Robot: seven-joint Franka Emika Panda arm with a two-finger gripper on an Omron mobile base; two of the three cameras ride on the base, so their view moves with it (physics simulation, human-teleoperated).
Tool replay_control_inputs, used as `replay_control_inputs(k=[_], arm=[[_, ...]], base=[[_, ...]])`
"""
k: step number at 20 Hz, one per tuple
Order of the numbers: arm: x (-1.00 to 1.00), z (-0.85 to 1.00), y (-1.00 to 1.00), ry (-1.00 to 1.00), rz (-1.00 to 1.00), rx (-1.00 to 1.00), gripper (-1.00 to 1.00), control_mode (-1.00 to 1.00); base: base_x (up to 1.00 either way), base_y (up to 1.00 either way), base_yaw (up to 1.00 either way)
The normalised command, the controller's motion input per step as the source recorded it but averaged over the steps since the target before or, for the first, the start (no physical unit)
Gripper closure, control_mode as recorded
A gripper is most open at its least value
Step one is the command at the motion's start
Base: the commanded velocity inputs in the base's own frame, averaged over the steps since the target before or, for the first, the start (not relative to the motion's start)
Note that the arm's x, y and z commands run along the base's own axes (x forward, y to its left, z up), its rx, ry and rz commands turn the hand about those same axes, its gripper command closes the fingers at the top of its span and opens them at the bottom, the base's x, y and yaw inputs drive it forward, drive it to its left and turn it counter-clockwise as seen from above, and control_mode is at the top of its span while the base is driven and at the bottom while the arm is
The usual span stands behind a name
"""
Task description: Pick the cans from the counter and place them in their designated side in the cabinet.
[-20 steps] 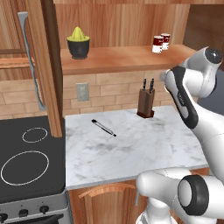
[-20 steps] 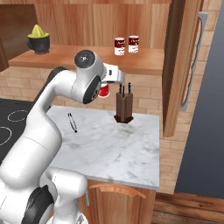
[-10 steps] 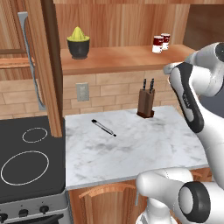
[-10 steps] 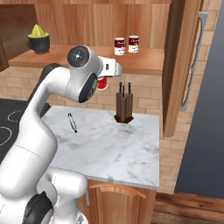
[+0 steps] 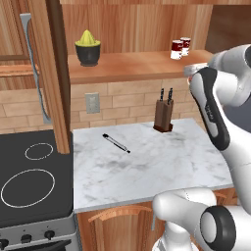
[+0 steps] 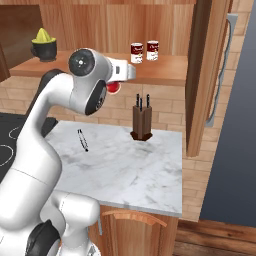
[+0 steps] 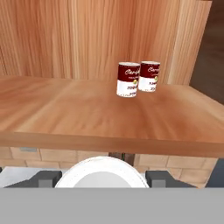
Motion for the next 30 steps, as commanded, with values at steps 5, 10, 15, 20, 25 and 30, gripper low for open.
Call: replay_control_inputs(k=[5, 10, 15, 20, 25, 30], arm=[[0.00, 0.23, 0.09, -0.06, 0.00, 0.00, 1.00, -1.00], [0.00, 0.19, 0.11, -0.04, 0.00, 0.00, 1.00, -1.00], [0.01, 0.14, 0.10, -0.04, 0.00, 0.00, 1.00, -1.00], [0.10, 0.06, 0.07, -0.03, 0.00, 0.00, 1.00, -1.00], [0.16, 0.03, 0.07, -0.02, 0.00, 0.00, 1.00, -1.00], [0.25, 0.03, 0.05, 0.00, 0.00, 0.00, 1.00, -1.00]], base=[[0.00, 0.00, 0.00], [0.00, 0.00, 0.00], [0.00, 0.00, 0.00], [0.00, 0.00, 0.00], [0.00, 0.00, 0.00], [0.00, 0.00, 0.00]])
